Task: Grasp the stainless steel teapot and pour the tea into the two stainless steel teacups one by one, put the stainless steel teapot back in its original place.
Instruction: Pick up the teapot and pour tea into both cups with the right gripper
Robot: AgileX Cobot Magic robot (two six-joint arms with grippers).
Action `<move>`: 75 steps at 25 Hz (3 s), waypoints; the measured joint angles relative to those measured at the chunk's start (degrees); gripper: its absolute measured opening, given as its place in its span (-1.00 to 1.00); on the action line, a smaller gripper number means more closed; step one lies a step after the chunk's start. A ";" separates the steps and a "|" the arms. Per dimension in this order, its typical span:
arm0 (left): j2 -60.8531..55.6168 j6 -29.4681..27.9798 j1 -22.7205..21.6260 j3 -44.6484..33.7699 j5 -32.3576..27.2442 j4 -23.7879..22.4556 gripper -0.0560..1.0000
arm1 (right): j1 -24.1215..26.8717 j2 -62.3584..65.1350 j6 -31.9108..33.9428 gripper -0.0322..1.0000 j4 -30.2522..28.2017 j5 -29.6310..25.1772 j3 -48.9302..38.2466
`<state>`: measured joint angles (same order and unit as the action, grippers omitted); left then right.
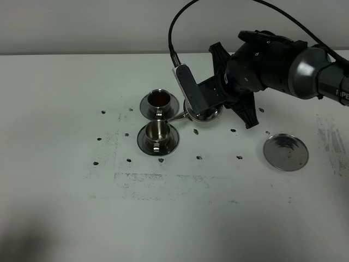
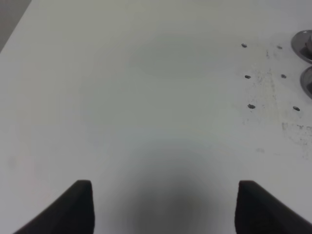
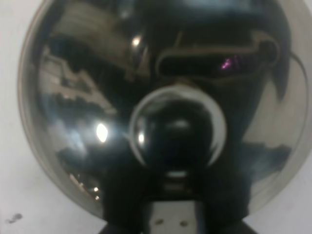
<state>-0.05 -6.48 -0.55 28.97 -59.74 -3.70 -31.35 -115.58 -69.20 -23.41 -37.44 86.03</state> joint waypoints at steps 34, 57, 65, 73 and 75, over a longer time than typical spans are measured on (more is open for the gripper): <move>0.00 0.00 0.00 0.00 0.00 0.00 0.23 | -3.18 -6.03 5.37 -0.56 -12.14 -4.37 5.80; 0.00 0.00 0.00 0.00 0.00 0.00 0.23 | -4.36 -6.03 8.26 -0.56 -17.68 -2.56 5.80; 0.00 0.00 0.00 0.00 0.00 0.00 0.23 | -4.36 -6.03 8.30 -0.56 -18.85 -1.27 5.80; 0.00 0.00 0.00 0.00 0.00 0.00 0.23 | -4.36 -6.03 8.30 -0.56 -20.92 -0.48 5.80; 0.00 0.00 0.00 0.00 0.00 0.00 0.23 | -4.36 -6.03 8.30 -0.56 -21.16 -0.21 5.80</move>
<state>-0.05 -6.48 -0.55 28.97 -59.74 -3.70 -35.71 -121.61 -60.90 -44.57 -37.64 91.82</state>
